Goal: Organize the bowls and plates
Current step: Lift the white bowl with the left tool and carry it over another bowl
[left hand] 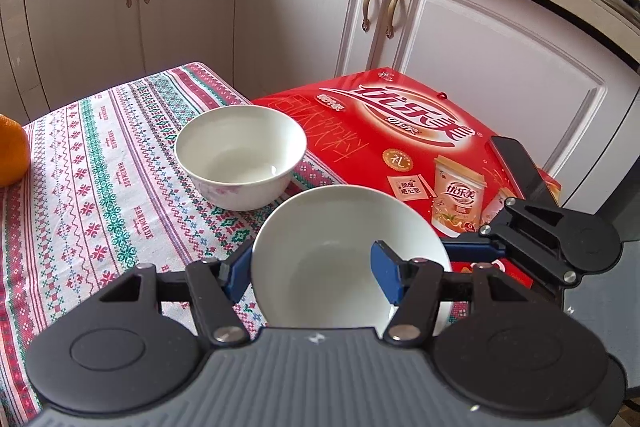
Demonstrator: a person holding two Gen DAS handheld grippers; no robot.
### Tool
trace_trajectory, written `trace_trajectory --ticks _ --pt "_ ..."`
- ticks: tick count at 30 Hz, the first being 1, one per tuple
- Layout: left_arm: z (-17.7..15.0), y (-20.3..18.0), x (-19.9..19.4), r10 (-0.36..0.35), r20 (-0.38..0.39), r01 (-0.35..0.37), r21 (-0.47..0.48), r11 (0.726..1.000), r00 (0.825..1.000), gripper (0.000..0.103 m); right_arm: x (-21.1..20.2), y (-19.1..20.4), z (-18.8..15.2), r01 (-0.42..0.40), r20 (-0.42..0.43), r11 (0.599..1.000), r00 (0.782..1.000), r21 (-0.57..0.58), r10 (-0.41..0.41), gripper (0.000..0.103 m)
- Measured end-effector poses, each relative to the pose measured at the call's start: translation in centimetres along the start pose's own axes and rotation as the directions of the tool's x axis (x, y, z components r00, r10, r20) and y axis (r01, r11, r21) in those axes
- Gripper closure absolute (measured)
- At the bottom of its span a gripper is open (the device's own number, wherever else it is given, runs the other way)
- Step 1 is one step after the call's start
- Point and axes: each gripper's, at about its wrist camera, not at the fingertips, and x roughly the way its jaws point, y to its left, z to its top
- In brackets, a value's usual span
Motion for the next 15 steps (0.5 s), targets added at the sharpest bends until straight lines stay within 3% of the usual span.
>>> trace_trajectory --ticks 15 --pt "-1.3 0.5 -5.4 0.048 0.069 -0.046 -0.03 0.998 0.996 0.042 -2.4 3.0 1.7 -0.065 0.033 0.998 0.997 -0.025 0.066 0.018"
